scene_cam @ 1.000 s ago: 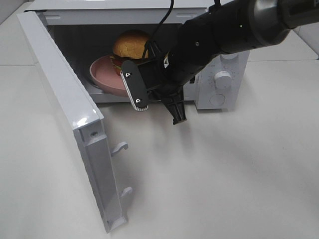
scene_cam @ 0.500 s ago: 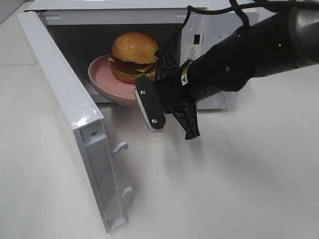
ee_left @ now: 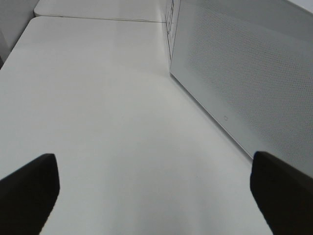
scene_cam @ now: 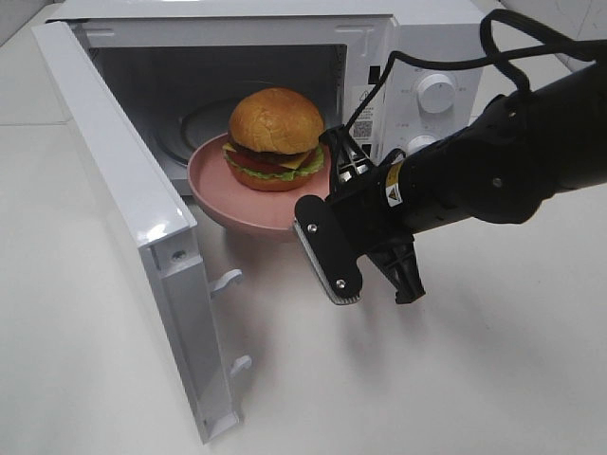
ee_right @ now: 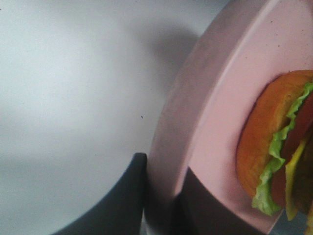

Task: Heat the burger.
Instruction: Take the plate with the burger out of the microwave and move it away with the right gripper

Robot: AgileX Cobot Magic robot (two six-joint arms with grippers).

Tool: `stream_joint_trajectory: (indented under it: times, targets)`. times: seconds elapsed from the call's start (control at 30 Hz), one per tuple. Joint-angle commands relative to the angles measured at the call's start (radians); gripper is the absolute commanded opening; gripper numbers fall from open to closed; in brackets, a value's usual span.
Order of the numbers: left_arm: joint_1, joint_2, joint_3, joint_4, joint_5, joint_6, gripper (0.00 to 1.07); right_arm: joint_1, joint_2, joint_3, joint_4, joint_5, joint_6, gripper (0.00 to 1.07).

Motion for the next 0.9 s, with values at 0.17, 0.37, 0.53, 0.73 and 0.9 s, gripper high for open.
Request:
stream_joint_trajectory:
  times: [0.17, 0.37, 0.53, 0.73, 0.9]
  targets:
    - [0.002, -0.012, 0.001, -0.002, -0.008, 0.001, 0.98, -0.011, -0.108, 0.058, -0.003, -0.096, 0.021, 0.03]
    - [0.002, -0.012, 0.001, -0.002, -0.008, 0.001, 0.98, -0.011, -0.181, 0.116, -0.003, -0.092, 0.029, 0.03]
    - [0.002, -0.012, 0.001, -0.002, -0.008, 0.001, 0.98, -0.011, -0.256, 0.175, -0.003, -0.087, 0.029, 0.03]
    - [0.002, -0.012, 0.001, -0.002, -0.008, 0.001, 0.98, -0.011, -0.337, 0.218, -0.003, -0.037, 0.029, 0.03]
    - [0.002, -0.012, 0.001, -0.002, -0.008, 0.001, 0.98, -0.011, -0.440, 0.276, -0.010, 0.010, 0.029, 0.03]
